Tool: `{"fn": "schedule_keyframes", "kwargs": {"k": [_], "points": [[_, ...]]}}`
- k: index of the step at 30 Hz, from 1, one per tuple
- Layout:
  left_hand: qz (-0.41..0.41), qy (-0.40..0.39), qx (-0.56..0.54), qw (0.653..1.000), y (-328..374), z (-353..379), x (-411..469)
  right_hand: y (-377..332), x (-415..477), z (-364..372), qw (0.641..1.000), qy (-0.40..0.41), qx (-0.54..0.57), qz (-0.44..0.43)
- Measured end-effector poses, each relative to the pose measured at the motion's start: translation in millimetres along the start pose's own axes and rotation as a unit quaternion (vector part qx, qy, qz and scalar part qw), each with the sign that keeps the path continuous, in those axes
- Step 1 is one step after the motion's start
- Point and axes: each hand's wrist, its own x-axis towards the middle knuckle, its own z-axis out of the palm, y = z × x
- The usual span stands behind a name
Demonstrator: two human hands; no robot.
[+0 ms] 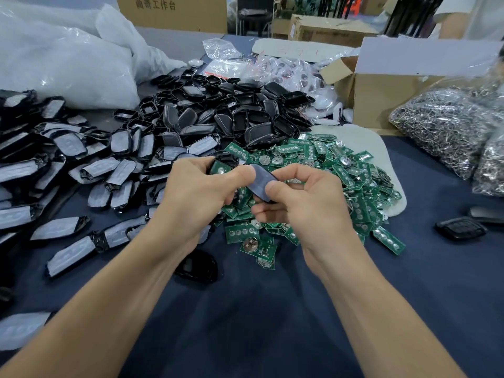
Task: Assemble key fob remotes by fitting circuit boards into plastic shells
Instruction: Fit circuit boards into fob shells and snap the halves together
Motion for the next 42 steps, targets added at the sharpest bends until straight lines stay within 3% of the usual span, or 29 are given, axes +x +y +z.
{"fn": "schedule_keyframes", "kwargs": {"k": [6, 10, 15, 21, 26, 29, 33, 37, 42], "points": [[0.047, 0.032, 0.017, 0.998, 1.0, 1.3, -2.2, 0.2, -3.3, 3.6, 1.000, -0.009, -0.018, -0.010], [0.087, 0.051, 0.087, 0.991, -1.2, 1.1, -3.3, 0.8, -2.9, 5.1, 0.998, 0.002, -0.057, -0.026], [0.056, -0.009, 0.029, 0.998, 1.2, 2.0, -3.6, 0.1, -3.6, 3.4, 0.999, -0.004, -0.044, -0.031], [0.043, 0.020, 0.068, 0.997, 1.8, -1.1, -1.8, 3.5, -0.5, 2.4, 0.994, -0.032, -0.098, -0.020], [0.021, -0.057, 0.067, 0.996, 6.7, 2.3, -6.0, 5.3, 2.1, -0.9, 0.986, -0.051, -0.159, -0.002], [0.000, -0.091, 0.047, 0.995, 11.2, -1.2, -7.2, 3.0, 1.9, -1.7, 0.992, -0.039, -0.118, 0.002], [-0.047, -0.064, 0.001, 0.997, 15.0, -6.3, -2.1, -0.3, 3.4, -4.0, 0.998, 0.019, -0.052, 0.005], [-0.023, -0.070, 0.093, 0.993, 15.5, -11.4, 1.1, -1.0, 4.8, -5.9, 0.999, 0.042, -0.006, 0.009], [0.013, -0.065, 0.064, 0.996, 14.8, -16.4, -0.3, -0.3, 6.0, -7.2, 0.998, 0.057, 0.003, -0.011]]}}
